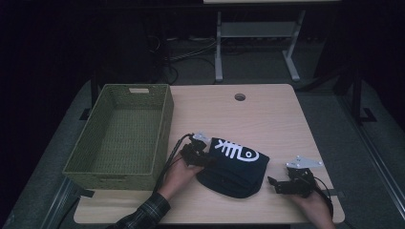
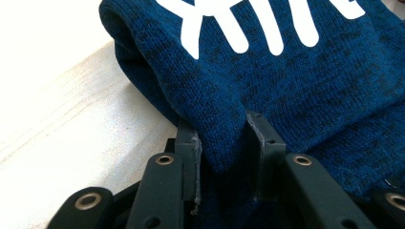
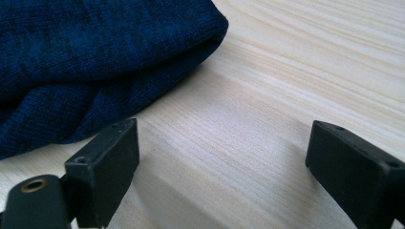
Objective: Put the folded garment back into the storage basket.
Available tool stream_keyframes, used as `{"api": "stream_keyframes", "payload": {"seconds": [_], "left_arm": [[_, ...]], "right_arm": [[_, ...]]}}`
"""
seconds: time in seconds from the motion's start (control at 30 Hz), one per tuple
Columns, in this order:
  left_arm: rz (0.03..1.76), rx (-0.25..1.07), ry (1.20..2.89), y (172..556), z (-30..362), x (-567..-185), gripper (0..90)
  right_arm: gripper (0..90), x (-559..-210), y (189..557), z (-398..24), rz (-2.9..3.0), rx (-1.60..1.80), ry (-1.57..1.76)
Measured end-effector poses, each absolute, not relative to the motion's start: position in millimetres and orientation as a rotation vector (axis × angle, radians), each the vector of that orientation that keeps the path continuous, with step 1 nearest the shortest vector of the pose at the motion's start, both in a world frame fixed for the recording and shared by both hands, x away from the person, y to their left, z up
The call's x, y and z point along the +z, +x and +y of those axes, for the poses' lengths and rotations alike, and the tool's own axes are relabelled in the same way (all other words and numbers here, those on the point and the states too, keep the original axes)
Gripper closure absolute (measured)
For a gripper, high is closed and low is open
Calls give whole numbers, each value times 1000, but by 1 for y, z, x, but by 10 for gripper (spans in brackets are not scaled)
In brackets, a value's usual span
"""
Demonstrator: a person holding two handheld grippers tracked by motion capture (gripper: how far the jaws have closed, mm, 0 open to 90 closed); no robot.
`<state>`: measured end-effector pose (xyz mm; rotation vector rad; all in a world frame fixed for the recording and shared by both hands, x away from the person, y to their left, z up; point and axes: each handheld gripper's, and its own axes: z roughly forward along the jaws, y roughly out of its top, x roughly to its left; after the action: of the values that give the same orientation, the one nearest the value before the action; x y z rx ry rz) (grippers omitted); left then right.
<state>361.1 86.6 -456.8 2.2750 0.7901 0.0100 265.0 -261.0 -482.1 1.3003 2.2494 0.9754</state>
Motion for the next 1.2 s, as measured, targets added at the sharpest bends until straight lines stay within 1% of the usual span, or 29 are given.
{"api": "stream_keyframes", "payload": {"seconds": [0.1, 0.27, 0.37, 0.83, 1.2], "left_arm": [[787, 16, 2275, 361, 87, -454, 707], [756, 63, 2299, 357, 84, -444, 708], [749, 61, 2299, 357, 85, -438, 708], [734, 53, 2206, 352, 94, -395, 706], [678, 62, 2159, 349, 103, -365, 705]], "right_arm": [[110, -482, 265, -261, 2249, 975, 1300], [109, -482, 265, -261, 2249, 975, 1300], [110, -482, 265, -261, 2249, 975, 1300], [110, -482, 265, -261, 2250, 976, 1299], [110, -482, 265, -261, 2249, 976, 1298]]}}
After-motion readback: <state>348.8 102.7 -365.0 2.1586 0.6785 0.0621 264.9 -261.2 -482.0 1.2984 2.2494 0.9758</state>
